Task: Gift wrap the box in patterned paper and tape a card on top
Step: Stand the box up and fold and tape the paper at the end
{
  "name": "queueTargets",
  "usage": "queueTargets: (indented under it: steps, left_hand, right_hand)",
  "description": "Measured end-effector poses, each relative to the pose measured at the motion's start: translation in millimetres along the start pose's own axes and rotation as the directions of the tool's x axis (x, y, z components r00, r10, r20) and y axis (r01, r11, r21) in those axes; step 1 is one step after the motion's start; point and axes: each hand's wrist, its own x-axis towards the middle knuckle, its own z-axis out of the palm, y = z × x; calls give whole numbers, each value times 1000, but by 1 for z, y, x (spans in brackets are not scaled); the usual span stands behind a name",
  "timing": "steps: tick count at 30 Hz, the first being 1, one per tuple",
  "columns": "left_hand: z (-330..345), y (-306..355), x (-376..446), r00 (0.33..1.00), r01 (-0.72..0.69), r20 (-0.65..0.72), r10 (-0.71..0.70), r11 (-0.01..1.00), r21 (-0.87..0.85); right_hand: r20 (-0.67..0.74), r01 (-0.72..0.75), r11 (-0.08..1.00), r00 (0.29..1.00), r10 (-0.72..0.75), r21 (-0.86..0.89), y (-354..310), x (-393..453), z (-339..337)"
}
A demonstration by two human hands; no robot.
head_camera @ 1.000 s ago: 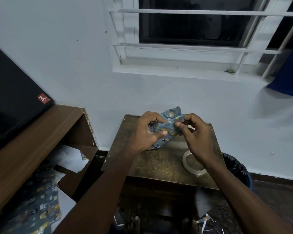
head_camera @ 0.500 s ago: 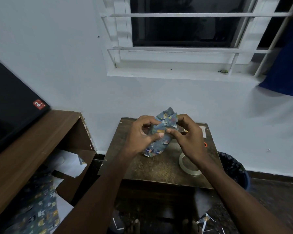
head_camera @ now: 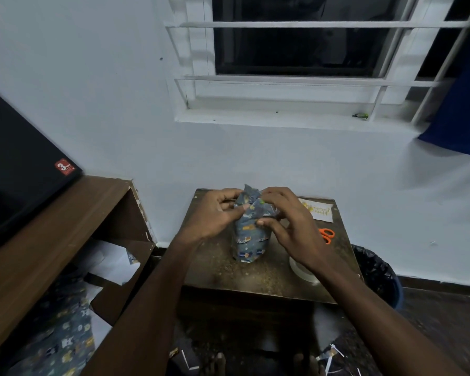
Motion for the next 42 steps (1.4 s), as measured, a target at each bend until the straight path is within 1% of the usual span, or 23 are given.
queueTargets:
  steps: [2, 4, 6, 7, 8, 12, 14, 16, 18, 19, 20, 21, 23, 24, 26, 28, 30, 32, 34, 38, 42]
  left_hand:
    - [1, 1, -2, 1000, -1, -23, -1, 999, -47]
    - [2, 1, -3, 999, 7, -45, -12, 994, -110]
    - [3, 1, -4, 999, 15, -44, -22, 988, -156]
    - [4, 1, -4, 999, 19, -41, -27, 984, -175]
    - [4, 1, -4, 999, 24, -37, -32, 981, -193]
    - [8, 4, -6, 999, 25, -42, -35, 977, -213]
    - [9, 3, -5, 996, 9, -88, -25, 985, -174]
    - [10, 2, -5, 978, -43, -208, 27, 997, -71]
    - [11, 1, -4, 927, -130, -340, 157, 986, 101]
    - [10, 2, -5, 899, -172, -372, 233, 967, 188]
    - [9, 5, -7, 884, -211, -364, 292, 946, 247]
    - [8, 8, -11, 893, -238, -319, 318, 934, 265]
    - [6, 11, -17, 937, -254, -179, 301, 937, 241]
    - [5, 11, -21, 948, -259, -126, 292, 939, 228]
    - [7, 13, -26, 949, -275, -96, 300, 937, 214]
    - [13, 17, -27, 935, -290, -145, 325, 931, 220]
    - [19, 20, -27, 907, -303, -226, 356, 923, 238]
    - [24, 19, -25, 878, -305, -295, 377, 915, 264]
    - [27, 20, -25, 859, -304, -335, 388, 911, 278]
    - [36, 20, -26, 814, -308, -382, 437, 883, 353]
    - [38, 16, -23, 811, -323, -365, 457, 871, 371]
  right_hand:
    - [-17, -45, 999, 999, 46, 22, -3, 0, 3]
    - [-36, -159, 984, 986, 163, 79, -6, -2, 7]
    - [-68, -253, 951, 961, 268, 177, -8, -4, 11]
    - [-90, -257, 946, 956, 279, 197, -7, -5, 13]
    - [-111, -237, 954, 959, 260, 183, -7, -5, 14]
    - [-160, -133, 989, 977, 141, 58, -6, -5, 16]
    - [-163, -140, 989, 976, 146, 45, -6, -5, 17]
    - [-165, -166, 985, 971, 173, 53, -5, -5, 18]
    - [-183, -182, 982, 965, 189, 51, -6, -5, 18]
    - [-198, -185, 982, 962, 189, 41, -7, -5, 17]
    - [-213, -187, 982, 959, 187, 22, -9, -4, 17]
    - [-232, -187, 982, 956, 179, -12, -10, -4, 16]
    - [-283, -174, 979, 949, 138, -106, -12, -3, 16]
    - [-302, -165, 977, 946, 118, -136, -11, -2, 16]
    - [-302, -157, 981, 946, 116, -113, -9, -1, 16]
    - [-272, -140, 988, 955, 115, -73, -8, -1, 17]
    - [-272, -136, 988, 956, 112, -71, -8, -2, 17]
    - [-289, -159, 987, 947, 144, -31, -8, -2, 17]
    - [-284, -185, 983, 942, 180, 12, -6, 0, 16]
    - [-294, -197, 980, 935, 198, 34, -7, 2, 14]
    - [-288, -204, 979, 936, 204, 32, -9, 2, 14]
